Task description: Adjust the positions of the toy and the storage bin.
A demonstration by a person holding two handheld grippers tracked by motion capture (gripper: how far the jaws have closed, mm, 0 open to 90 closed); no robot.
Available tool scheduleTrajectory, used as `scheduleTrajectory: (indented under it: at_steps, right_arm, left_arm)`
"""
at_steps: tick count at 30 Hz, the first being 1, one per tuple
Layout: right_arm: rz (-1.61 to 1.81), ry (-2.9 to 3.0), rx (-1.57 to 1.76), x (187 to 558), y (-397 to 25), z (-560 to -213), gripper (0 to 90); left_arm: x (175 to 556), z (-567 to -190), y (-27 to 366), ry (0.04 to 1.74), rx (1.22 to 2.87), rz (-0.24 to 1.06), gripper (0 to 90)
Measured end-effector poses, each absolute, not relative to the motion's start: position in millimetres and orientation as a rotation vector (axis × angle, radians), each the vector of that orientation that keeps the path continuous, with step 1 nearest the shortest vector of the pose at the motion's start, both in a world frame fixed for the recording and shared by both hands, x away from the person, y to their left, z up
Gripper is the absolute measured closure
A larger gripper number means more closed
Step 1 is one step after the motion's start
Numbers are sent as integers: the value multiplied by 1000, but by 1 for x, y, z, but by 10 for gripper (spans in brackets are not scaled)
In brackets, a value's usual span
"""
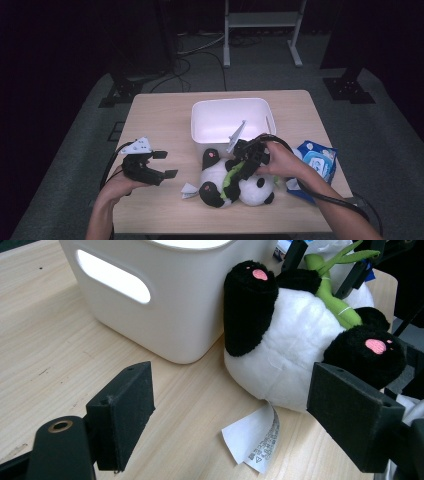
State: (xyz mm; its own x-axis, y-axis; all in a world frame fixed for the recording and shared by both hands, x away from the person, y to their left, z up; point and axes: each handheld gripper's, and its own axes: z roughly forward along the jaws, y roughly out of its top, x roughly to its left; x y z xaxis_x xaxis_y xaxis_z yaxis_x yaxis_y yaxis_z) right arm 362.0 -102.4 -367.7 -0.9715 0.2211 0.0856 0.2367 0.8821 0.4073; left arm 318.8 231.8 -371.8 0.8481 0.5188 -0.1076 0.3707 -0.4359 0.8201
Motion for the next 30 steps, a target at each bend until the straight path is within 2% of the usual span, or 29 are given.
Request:
scheduleTrajectory:
  at_steps: [5, 7, 8, 25, 30]
  right_arm:
    - [-652, -3040, -331, 358, -101, -366, 381]
    - [-649, -3038, -347, 357, -101, -366, 424]
    - [-642, -3057, -354, 356, -101, -366, 473]
    - [-684, -3118, -355, 341, -102, -358, 730]
    - [-677, -3138, -344, 336, -102, -355, 746]
  left_arm:
    - [319, -372, 232, 658, 2079, 202, 158]
    - [319, -373, 231, 659, 2075, 198, 158]
    - [319, -373, 230, 659, 2075, 199, 158]
    - [321, -375, 237, 684, 2077, 207, 157]
    - [321, -375, 239, 686, 2074, 209, 157]
